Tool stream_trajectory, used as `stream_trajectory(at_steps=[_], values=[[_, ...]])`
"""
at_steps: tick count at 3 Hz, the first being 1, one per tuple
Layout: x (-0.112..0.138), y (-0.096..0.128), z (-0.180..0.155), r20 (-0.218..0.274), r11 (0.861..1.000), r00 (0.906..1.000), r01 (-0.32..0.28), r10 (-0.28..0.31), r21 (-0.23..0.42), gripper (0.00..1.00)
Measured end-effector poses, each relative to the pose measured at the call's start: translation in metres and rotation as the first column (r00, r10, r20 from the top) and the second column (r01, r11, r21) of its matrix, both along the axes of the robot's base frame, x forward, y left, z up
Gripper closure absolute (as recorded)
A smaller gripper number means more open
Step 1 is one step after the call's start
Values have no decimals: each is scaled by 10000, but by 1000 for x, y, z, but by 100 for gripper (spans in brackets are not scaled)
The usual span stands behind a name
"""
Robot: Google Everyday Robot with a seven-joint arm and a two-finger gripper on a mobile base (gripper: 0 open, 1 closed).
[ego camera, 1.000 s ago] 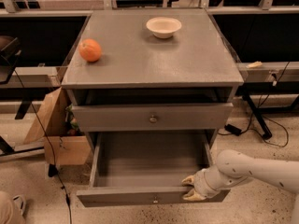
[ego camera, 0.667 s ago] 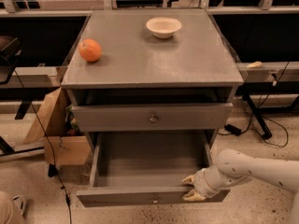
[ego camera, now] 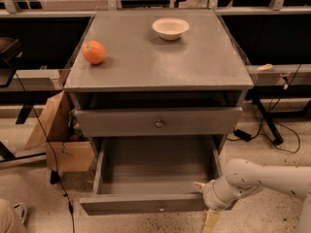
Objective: Open middle drawer
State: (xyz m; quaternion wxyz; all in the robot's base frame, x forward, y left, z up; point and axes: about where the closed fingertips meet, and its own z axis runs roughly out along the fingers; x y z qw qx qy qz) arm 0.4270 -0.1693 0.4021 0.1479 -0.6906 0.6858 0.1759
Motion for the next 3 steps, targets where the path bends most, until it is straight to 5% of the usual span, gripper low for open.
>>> stream_trajectory(at_steps=[1, 3], values=[[-13, 0, 1, -291, 9996, 9996, 7, -15, -279, 0], [-18, -1, 2, -593, 9990, 9982, -126, 101, -421, 39]])
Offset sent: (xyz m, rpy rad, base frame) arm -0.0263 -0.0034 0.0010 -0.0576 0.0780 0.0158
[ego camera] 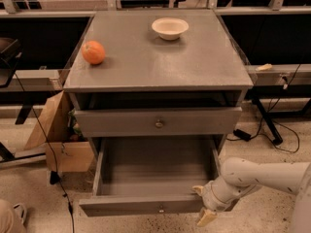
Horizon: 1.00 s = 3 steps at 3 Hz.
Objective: Open middle drawer
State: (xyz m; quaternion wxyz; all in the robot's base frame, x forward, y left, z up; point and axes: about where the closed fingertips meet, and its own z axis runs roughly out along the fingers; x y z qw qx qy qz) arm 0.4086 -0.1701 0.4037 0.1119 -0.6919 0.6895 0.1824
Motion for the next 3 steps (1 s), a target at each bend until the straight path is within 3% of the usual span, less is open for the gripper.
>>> stream_trajectory(at_steps=[2, 3], values=[[7, 0, 5, -18, 10000, 10000, -39, 40, 18, 86], [8, 1, 6, -56, 9998, 9999, -123, 124, 129, 100]])
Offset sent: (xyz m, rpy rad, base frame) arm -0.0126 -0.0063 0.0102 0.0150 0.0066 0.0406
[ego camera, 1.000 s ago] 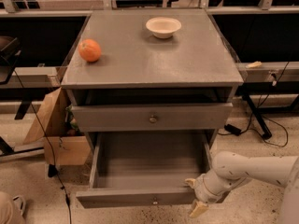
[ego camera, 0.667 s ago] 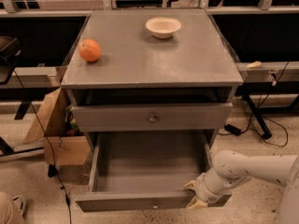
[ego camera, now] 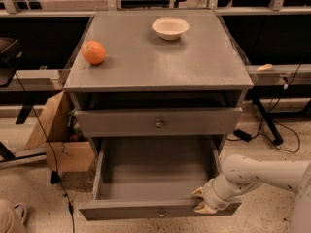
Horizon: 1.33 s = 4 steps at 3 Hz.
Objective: Open middle drawer
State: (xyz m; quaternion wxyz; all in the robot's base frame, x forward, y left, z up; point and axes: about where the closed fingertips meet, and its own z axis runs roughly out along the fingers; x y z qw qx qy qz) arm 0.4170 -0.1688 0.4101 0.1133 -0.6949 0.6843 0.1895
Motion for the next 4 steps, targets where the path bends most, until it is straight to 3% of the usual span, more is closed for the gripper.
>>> stream_trajectory(at_steps=[1, 4], values=[[0, 1, 1, -41, 9998, 10000, -88, 89, 150, 100], [0, 7, 6, -136, 9977, 9993, -345, 353, 581, 34]])
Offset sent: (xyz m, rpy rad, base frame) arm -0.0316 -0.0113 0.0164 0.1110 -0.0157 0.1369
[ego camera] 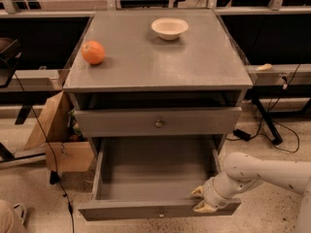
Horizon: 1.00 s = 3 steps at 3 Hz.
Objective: Open middle drawer
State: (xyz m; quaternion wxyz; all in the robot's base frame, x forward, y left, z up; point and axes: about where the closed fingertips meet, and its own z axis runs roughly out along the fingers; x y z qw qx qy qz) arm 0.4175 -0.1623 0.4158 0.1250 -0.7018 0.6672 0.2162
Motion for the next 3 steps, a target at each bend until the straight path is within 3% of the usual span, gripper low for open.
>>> stream_trajectory(at_steps=[1, 2, 3], values=[[2, 0, 0, -3, 10000, 10000, 1, -1, 13, 11], [-8, -9, 3, 131, 9988, 9996, -262, 257, 404, 0], [-14, -16, 2, 318, 9974, 9981, -541, 527, 469, 0]])
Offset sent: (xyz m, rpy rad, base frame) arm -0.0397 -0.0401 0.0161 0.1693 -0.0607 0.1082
